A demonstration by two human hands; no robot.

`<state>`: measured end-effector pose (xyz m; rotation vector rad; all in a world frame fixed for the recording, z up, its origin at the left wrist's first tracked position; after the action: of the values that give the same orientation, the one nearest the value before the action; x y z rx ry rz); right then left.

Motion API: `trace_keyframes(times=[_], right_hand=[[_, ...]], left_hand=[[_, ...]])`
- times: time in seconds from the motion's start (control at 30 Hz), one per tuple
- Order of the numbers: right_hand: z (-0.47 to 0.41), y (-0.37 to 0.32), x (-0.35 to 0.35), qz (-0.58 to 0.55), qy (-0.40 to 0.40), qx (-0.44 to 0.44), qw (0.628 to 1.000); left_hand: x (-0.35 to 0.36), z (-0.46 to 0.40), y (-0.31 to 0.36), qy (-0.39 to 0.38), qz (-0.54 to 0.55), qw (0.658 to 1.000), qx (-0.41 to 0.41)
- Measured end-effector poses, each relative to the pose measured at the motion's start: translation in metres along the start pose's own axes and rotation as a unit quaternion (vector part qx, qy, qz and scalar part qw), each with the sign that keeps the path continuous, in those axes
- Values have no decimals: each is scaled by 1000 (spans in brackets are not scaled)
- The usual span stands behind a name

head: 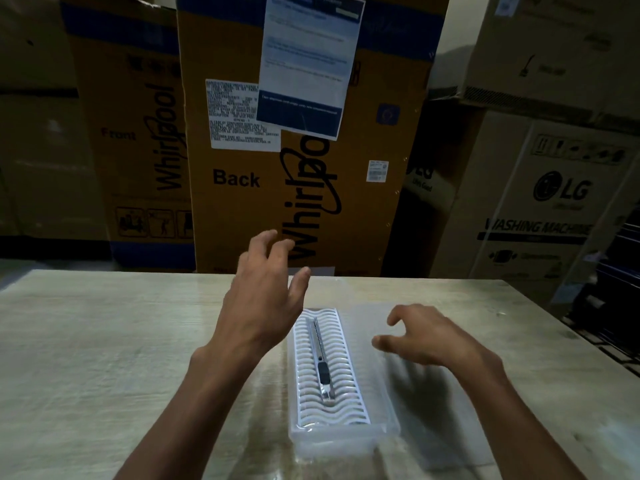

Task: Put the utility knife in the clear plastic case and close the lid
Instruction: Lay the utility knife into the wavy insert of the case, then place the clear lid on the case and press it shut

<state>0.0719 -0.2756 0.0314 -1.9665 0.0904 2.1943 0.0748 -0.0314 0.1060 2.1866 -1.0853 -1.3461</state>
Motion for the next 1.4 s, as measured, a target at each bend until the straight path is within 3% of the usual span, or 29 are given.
trace_keyframes(times=[0.17,0.3,0.53,0.8,0.93,1.1,1.27,1.4], right_hand=[[-9,6,37,23,-62,25,998],[-12,11,44,15,-58,32,998],[-14,19,32,-25,-19,68,997],[18,6,-49,-174,131,34,975],[32,-24,-54,-214,126,-11,969],[31,-68,-20,-152,124,-36,980],[23,-54,-23,-194,146,-24,970],[17,-43,-20,-185,115,-11,976]], left_hand=[[29,9,-31,-131,-42,985,-104],[47,16,-48,-183,-22,970,-156],[53,17,-56,-150,94,966,-187],[53,16,-57,-122,136,966,-183],[54,15,-55,-119,134,967,-180],[52,18,-51,-113,159,960,-201],[48,18,-51,-112,155,961,-199],[49,19,-52,-112,146,961,-206]])
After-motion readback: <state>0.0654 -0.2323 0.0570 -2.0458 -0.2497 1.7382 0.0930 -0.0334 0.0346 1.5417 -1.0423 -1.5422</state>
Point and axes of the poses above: each hand's wrist, its own z-axis away from the middle knuckle, its own x-axis out of the palm, y = z × x, the point moved 10 cm from there along -z, towards the middle knuckle, and after that the axes turned 8 degrees about z, right-handed, at the moved point
